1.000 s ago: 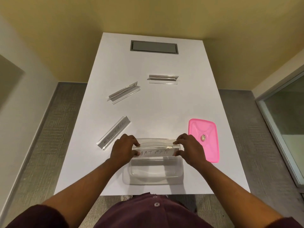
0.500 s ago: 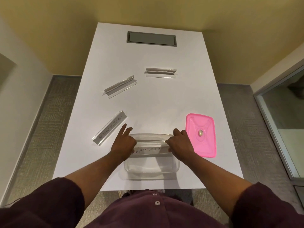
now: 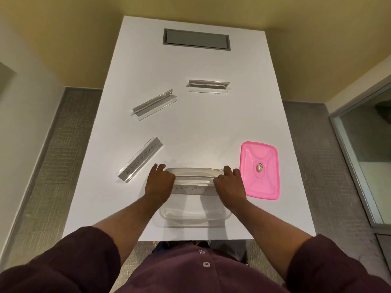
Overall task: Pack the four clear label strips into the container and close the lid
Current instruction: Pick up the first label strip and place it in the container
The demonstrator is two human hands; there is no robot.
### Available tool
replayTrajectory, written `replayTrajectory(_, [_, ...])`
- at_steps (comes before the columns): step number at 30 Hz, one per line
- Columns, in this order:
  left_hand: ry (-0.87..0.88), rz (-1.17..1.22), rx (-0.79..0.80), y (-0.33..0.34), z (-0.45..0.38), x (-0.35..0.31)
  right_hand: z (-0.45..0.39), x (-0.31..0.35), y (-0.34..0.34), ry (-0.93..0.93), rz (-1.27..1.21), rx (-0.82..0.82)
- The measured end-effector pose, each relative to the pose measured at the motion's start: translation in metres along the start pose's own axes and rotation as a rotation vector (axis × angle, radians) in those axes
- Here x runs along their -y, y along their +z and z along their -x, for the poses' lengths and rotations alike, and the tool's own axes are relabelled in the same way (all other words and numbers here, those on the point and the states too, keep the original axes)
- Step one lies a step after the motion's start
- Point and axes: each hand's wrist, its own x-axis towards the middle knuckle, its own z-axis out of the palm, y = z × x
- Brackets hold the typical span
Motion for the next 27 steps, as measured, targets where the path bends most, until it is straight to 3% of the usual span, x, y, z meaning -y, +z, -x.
replayTrajectory(17, [-0.012,0.015,-0.038,0.009,0.002,-0.002,0.000,0.013,0.004,0.051,-0.005,-0.020])
replayTrajectory(23, [0.043,0.083,-0.092,0.004,0.009,0.000,0.002,0.007,0.008,0.026,-0.128,-0.161])
replayTrajectory(27, [0.112,0.218,-0.214,0.001,0.017,0.008,-0.001,-0.001,0.005,0.015,-0.367,-0.281])
